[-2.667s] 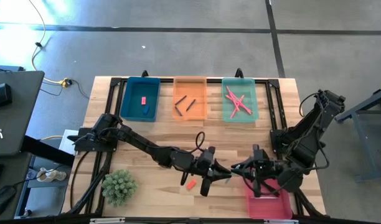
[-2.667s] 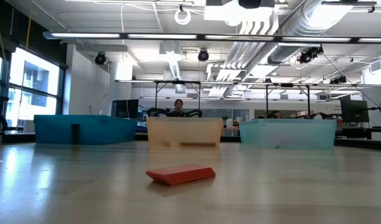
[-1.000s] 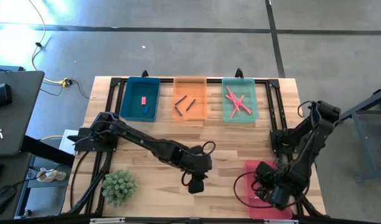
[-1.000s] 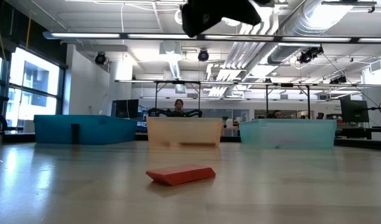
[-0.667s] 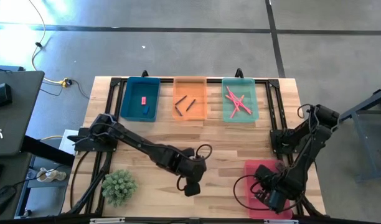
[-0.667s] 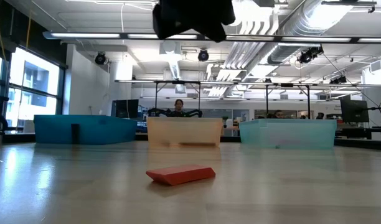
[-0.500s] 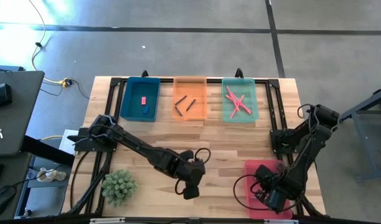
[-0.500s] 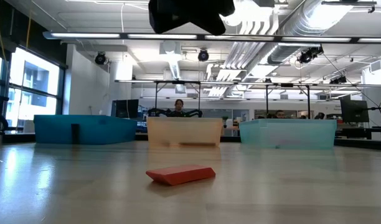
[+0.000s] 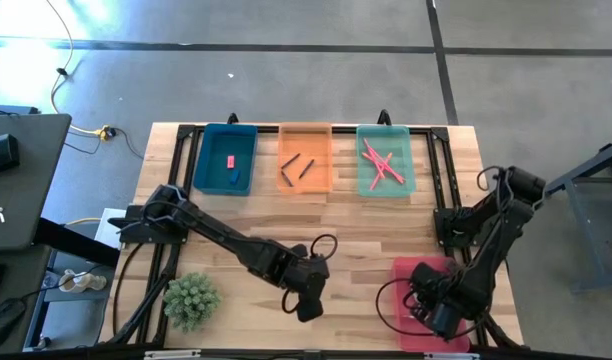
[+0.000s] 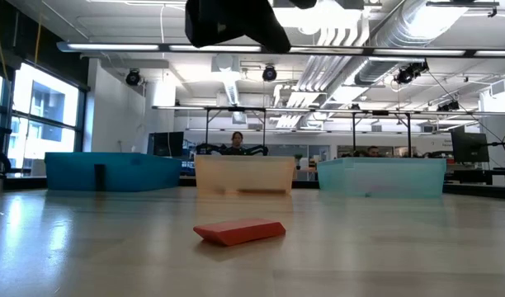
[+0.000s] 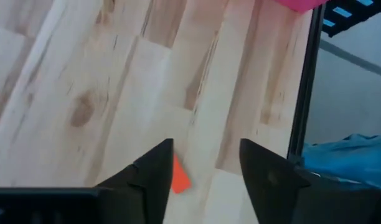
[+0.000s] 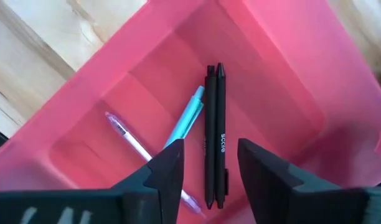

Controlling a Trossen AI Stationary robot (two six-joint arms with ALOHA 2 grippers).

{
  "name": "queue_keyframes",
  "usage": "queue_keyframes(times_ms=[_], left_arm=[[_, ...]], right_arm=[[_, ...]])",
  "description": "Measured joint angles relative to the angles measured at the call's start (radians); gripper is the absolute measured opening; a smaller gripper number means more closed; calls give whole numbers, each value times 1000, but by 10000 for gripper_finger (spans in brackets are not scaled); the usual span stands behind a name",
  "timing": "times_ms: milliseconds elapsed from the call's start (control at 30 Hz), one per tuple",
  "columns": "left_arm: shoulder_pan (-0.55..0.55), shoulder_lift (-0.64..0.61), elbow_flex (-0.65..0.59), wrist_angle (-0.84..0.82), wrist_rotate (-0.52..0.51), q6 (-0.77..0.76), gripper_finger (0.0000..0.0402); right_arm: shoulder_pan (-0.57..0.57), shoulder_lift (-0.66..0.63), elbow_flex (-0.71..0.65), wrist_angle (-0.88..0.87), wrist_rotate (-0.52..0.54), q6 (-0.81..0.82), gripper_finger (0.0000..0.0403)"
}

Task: Sort crayons/erasers/pens/pencils in bins
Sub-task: Put the orange eraser into the dark blue bin

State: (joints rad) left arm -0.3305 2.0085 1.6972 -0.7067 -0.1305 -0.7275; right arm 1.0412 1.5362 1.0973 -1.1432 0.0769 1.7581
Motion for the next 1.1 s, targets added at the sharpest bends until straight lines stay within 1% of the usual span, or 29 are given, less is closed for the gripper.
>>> queue_keyframes(times_ms=[167, 267, 333, 500, 767, 1100], left_arm=[[-12, 1, 0, -13, 1, -123, 205], [-12, 8, 0, -52, 21, -229, 208], [-12, 10, -1, -88, 31, -263, 207], [-16, 40, -1, -86, 37, -284, 205], [-29, 104, 0, -67, 33, -342, 205], [-32, 175, 0, -49, 17, -343, 204]], right_arm=[[0, -45, 0, -52, 55, 51, 144], [0, -76, 0, -74, 80, 68, 145], [0, -93, 0, -86, 93, 68, 145], [-3, -112, 0, -116, 136, 68, 145], [-20, -112, 0, -133, 137, 66, 145], [-27, -112, 0, -141, 137, 59, 145]])
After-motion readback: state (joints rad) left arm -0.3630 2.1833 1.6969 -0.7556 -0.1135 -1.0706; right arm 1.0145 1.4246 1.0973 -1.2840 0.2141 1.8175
